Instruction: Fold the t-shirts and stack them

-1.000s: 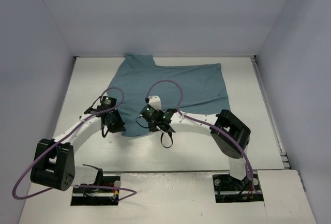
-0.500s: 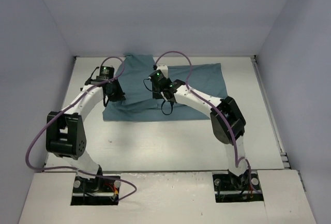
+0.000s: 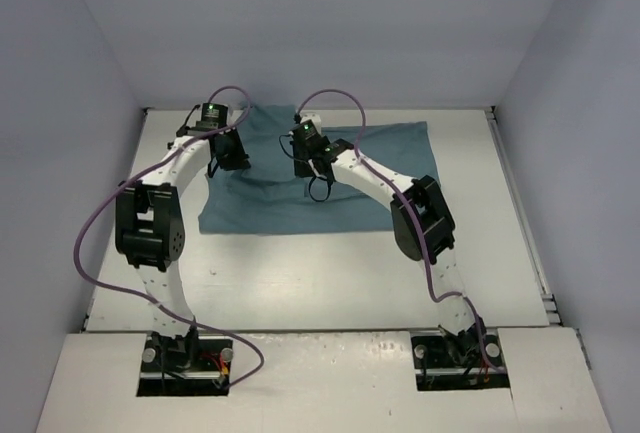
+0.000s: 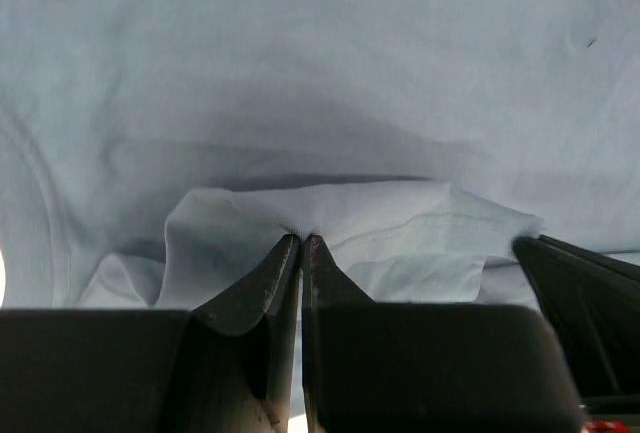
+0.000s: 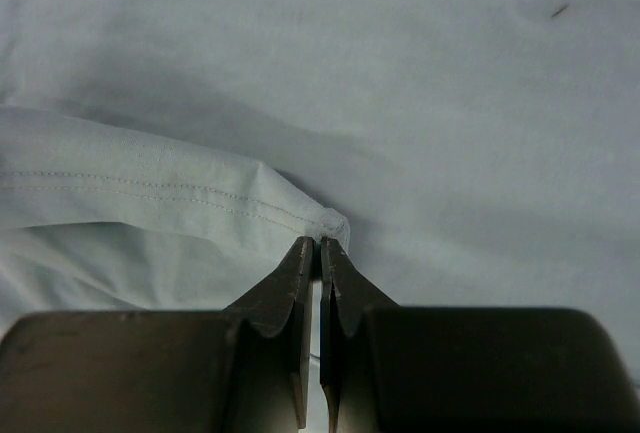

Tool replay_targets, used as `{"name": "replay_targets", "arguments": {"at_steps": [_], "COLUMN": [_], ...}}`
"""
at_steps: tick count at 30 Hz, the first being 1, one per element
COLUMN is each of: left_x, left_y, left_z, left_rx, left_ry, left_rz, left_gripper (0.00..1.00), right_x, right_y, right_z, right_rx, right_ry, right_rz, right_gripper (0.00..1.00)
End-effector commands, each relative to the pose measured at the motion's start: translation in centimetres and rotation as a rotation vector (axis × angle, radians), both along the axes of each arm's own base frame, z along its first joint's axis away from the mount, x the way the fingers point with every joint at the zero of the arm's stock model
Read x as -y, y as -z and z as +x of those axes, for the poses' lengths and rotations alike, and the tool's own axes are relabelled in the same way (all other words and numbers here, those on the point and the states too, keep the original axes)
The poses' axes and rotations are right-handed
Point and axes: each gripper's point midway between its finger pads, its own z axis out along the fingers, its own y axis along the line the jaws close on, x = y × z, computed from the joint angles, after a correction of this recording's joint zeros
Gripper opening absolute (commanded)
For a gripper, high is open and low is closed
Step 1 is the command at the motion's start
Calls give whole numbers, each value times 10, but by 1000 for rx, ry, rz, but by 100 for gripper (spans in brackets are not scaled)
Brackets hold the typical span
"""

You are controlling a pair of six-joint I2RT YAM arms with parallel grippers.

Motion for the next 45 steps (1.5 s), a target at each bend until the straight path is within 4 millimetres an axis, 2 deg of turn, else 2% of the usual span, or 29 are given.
{"name": "replay_targets", "arguments": {"at_steps": [1, 10, 19, 28, 29, 34, 39, 42, 44, 45], "left_x": [-1, -2, -4, 3, 3, 5, 6, 2, -7, -13], "left_y": [-34, -33, -25, -35, -36, -44, -70, -94, -103, -90], "left_z": [25, 47, 60, 71, 72, 77, 81, 74, 61, 51], "left_rx": [113, 141, 133, 174, 177, 198, 254, 287, 287, 247], "left_ry": [36, 48, 40, 88, 93, 106, 127, 117, 82, 55], "left_rz": [-4, 2, -17, -30, -30, -40, -53, -58, -44, -28], "left_gripper": [0, 0, 0, 0, 3, 33, 57, 61, 61, 60], "right_x": [-3, 2, 12, 19, 20, 26, 34, 28, 21, 15], "right_y": [-25, -19, -11, -20, -20, -27, -51, -73, -84, -91], "right_z": [21, 42, 55, 59, 60, 66, 69, 64, 56, 50], "right_rx": [54, 54, 34, 46, 45, 61, 122, 162, 187, 202], "right_ry": [1, 6, 50, 77, 82, 90, 44, -64, -170, -244], "right_rz": [52, 67, 90, 104, 106, 106, 72, 66, 61, 62], "right_gripper": [0, 1, 4, 6, 9, 27, 30, 30, 30, 31]}}
